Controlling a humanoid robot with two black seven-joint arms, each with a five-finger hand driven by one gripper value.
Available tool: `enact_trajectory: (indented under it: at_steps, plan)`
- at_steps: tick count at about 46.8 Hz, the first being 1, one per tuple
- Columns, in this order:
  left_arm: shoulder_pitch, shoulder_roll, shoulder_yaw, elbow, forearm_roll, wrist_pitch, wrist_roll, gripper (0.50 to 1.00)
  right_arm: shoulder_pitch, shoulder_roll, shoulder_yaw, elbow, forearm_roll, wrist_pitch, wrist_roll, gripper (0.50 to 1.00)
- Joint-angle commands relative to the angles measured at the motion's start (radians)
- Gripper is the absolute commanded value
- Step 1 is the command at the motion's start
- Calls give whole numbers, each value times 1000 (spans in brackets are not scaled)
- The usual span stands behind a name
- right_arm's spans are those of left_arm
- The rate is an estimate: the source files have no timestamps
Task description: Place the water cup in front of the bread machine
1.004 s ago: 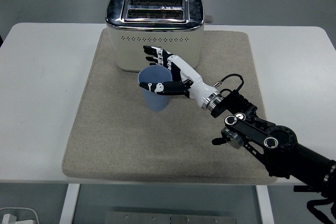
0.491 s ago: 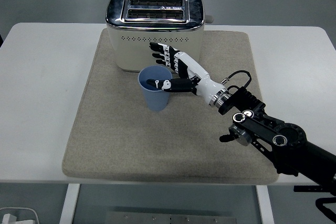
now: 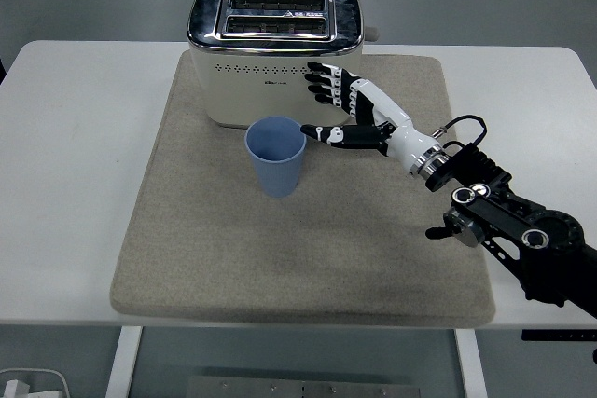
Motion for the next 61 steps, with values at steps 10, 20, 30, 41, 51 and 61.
enact_trajectory:
  at_steps: [10, 20, 30, 41, 51, 61]
  plan:
    - [0, 0, 0, 0, 0, -1, 0, 1000, -4, -68, 0, 45, 6, 9, 0, 926]
    - [0, 0, 0, 0, 0, -1, 0, 1000, -4, -99, 1, 56, 6, 10, 0, 926]
    - [0, 0, 0, 0, 0, 0, 0, 1000, -1, -159, 0, 56, 9, 16, 0, 926]
    - [1, 0, 0, 0, 0, -1, 0, 1000, 48, -223, -3, 36, 127, 58, -12, 926]
    - [0, 0, 0, 0, 0, -1, 0, 1000, 100, -252, -20, 15, 287, 81, -18, 926]
    - [0, 0, 0, 0, 0, -1, 0, 1000, 143, -252, -18, -36, 416, 131, -214, 928]
